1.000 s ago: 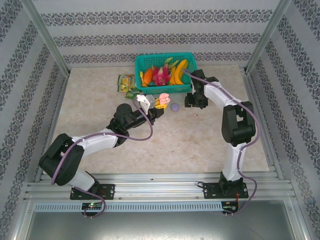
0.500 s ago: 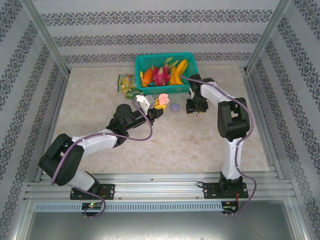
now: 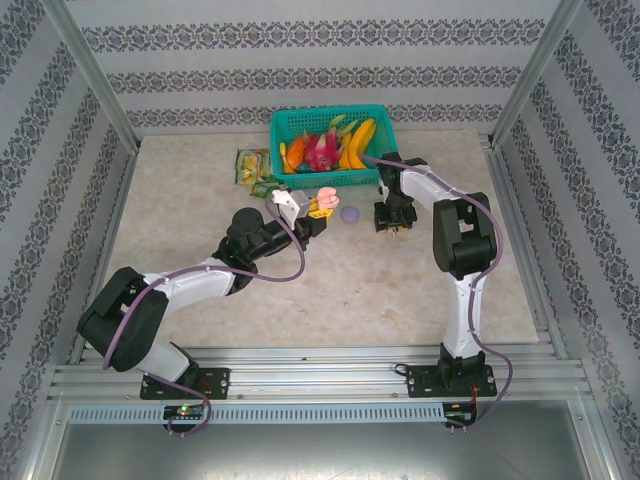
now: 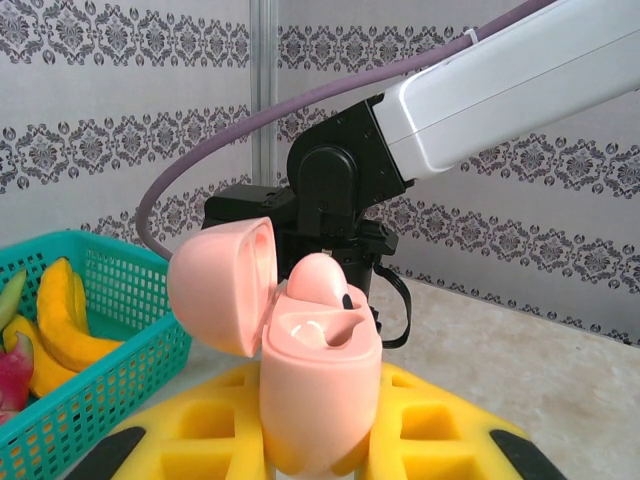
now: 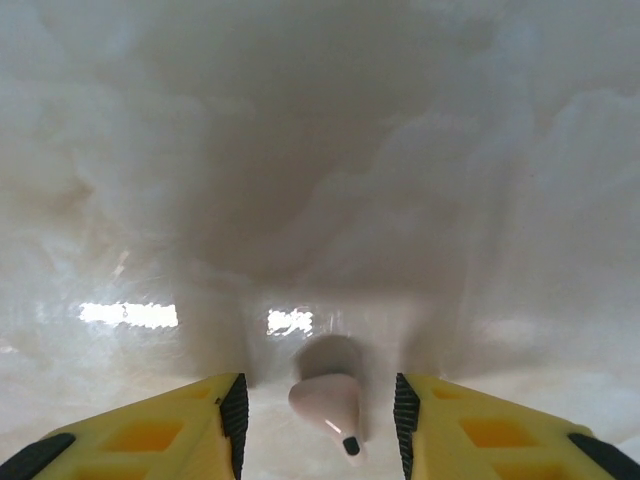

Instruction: Insert wireless bluetooth earbuds into charging case

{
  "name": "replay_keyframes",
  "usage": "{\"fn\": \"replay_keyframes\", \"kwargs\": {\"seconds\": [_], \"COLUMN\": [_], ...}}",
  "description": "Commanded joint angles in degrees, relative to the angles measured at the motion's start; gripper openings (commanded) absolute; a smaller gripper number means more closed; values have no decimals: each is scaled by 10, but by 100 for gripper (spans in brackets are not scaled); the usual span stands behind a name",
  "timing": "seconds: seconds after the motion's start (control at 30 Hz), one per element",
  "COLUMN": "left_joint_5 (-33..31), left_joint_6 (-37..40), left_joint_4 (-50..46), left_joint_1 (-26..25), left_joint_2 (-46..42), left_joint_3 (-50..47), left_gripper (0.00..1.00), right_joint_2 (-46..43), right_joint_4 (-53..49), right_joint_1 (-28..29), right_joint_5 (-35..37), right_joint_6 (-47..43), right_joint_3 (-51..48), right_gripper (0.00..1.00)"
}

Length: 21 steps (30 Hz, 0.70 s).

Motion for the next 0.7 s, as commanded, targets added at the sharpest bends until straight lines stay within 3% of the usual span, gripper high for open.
{"fn": "replay_keyframes", "kwargs": {"seconds": [0.0,0.67], "left_joint_5": [10,10], "left_joint_6": [4,-1], "left_joint_4": [3,9], "left_joint_1": [7,6], "left_joint_2": [-10,-4], "left_joint_3": [4,6], "left_gripper": [0,0], "right_joint_2": [8,13], "right_joint_4": [-8,-6], "right_joint_1": [-7,-8], "right_joint_5": [1,-6], "right_joint_6": [-8,-9], "right_joint_3": [6,3], "right_gripper": [45,34]}}
